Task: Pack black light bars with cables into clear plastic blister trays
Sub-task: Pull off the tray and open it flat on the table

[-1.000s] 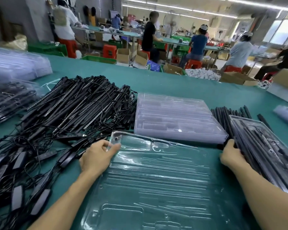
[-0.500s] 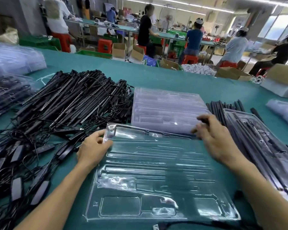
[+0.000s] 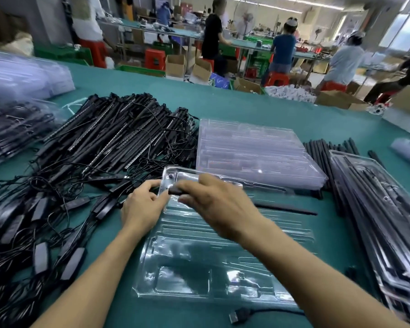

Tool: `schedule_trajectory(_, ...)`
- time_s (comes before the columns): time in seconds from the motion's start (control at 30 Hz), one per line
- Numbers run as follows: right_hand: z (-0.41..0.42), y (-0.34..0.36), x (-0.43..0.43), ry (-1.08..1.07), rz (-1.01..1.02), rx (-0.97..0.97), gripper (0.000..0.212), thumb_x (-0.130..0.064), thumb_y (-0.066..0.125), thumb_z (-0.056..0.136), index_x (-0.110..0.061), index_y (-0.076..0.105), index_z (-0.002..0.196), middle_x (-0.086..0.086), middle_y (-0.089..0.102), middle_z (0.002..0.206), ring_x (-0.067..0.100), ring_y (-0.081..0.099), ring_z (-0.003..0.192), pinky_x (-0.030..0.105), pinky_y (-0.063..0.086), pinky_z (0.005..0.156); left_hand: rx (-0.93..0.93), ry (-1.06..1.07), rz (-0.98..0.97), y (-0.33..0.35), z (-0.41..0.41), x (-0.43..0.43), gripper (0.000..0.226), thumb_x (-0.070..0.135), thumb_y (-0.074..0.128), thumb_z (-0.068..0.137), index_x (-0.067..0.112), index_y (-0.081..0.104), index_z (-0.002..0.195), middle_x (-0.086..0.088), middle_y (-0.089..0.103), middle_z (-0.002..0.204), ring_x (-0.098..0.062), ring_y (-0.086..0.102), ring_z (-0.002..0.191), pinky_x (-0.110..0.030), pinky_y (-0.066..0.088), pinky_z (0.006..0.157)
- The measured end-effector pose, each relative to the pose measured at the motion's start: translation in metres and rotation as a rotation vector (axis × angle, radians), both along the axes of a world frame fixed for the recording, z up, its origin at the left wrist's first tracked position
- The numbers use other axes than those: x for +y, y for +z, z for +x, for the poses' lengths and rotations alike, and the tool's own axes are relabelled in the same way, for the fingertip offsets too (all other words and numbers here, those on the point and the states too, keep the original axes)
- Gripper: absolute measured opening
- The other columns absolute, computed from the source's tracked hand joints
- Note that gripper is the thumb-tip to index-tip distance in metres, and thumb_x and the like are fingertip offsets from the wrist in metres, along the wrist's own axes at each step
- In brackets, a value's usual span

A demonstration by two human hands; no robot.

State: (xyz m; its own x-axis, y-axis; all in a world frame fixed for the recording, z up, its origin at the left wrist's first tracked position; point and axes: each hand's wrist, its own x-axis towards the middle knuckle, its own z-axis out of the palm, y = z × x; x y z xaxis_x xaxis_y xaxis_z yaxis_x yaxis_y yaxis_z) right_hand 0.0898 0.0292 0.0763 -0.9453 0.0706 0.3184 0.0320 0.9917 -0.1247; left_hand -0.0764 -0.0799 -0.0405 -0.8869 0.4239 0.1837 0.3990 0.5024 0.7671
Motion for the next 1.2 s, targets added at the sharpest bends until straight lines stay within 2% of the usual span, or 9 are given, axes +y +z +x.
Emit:
schedule_trajectory(0.1,-0.012,-0.041,-0.001,0.0,-0.011,-0.177,0.045,-0.035,0.037,0.103,-0.037,0.031,0.147,0.002,0.04,0.097,0.016,0.039,0.078,0.04,0.049,0.067,-0.043,0.004,0.029,0.0,-0.002,0.001,0.043,0.073,0.045,0.07,0.047,0.058,0.102,0.023,0.062,0.058,-0.008,0.06,0.06,-0.027,0.04,0.056)
schedule_trajectory(0.17,-0.013,-0.061,0.001,0.052,-0.001,-0.203,0.049,-0.025,0.042,0.103,-0.035,0.029,0.149,0.002,0.039,0.097,0.018,0.038,0.082,0.035,0.045,0.07,-0.058,-0.002,0.017,-0.003,-0.005,0.002,0.045,0.076,0.048,0.073,0.046,0.059,0.105,0.02,0.064,0.058,-0.011,0.063,0.065,-0.031,0.048,0.064)
schedule_trajectory(0.3,-0.004,-0.078,-0.002,0.054,-0.023,-0.144,0.051,-0.016,0.052,0.098,-0.024,0.039,0.147,0.006,0.048,0.104,0.018,0.039,0.089,0.03,0.038,0.071,-0.021,-0.011,-0.011,-0.005,-0.006,0.001,0.046,0.074,0.048,0.077,0.046,0.058,0.112,0.02,0.064,0.058,-0.009,0.064,0.068,-0.034,0.052,0.07)
schedule_trajectory(0.43,0.006,-0.075,-0.005,0.032,-0.007,-0.03,0.04,-0.013,0.063,0.09,-0.021,0.06,0.129,0.007,0.061,0.105,0.027,0.055,0.091,0.037,0.051,0.075,-0.005,-0.015,0.002,-0.004,-0.005,0.001,0.051,0.077,0.045,0.076,0.043,0.059,0.112,0.021,0.063,0.057,-0.007,0.062,0.063,-0.03,0.047,0.063)
schedule_trajectory(0.53,0.013,-0.074,0.001,-0.006,0.032,0.011,0.015,-0.018,0.068,0.086,-0.023,0.074,0.1,0.002,0.063,0.086,0.026,0.058,0.078,0.035,0.05,0.066,-0.008,-0.016,0.006,-0.004,-0.004,0.001,0.057,0.079,0.043,0.075,0.041,0.059,0.114,0.022,0.064,0.058,-0.006,0.063,0.065,-0.031,0.049,0.066)
schedule_trajectory(0.6,0.018,-0.077,0.005,-0.047,-0.014,-0.03,0.013,-0.019,0.065,0.088,-0.021,0.075,0.096,0.004,0.063,0.084,0.028,0.059,0.077,0.036,0.048,0.065,-0.008,-0.023,0.007,-0.004,-0.004,0.0,0.056,0.078,0.045,0.077,0.04,0.059,0.116,0.022,0.064,0.059,-0.007,0.063,0.065,-0.032,0.051,0.068)
schedule_trajectory(0.87,0.02,-0.086,0.005,-0.084,-0.26,-0.087,0.022,-0.018,0.059,0.096,-0.02,0.075,0.111,0.006,0.066,0.097,0.028,0.057,0.094,0.04,0.044,0.086,-0.004,-0.068,-0.02,-0.003,-0.004,-0.001,0.045,0.067,0.046,0.083,0.043,0.055,0.12,0.025,0.064,0.062,-0.003,0.061,0.074,-0.035,0.049,0.076)
schedule_trajectory(1.1,0.036,-0.095,0.008,-0.181,-0.079,-0.08,0.038,-0.039,0.055,0.093,-0.035,0.055,0.13,-0.004,0.051,0.119,0.019,0.047,0.109,0.035,0.037,0.096,0.027,-0.239,0.174,-0.002,0.005,-0.001,0.046,0.037,0.073,0.086,0.031,0.054,0.127,0.013,0.065,0.078,-0.007,0.062,0.076,-0.033,0.051,0.071)
schedule_trajectory(1.2,0.041,-0.099,0.014,-0.25,-0.131,-0.097,0.042,-0.052,0.049,0.093,-0.041,0.047,0.134,-0.007,0.044,0.128,0.014,0.037,0.119,0.032,0.025,0.101,0.04,-0.273,0.26,0.002,0.007,0.0,0.031,0.037,0.055,0.092,0.032,0.057,0.123,0.012,0.063,0.084,-0.003,0.056,0.073,-0.029,0.046,0.065)
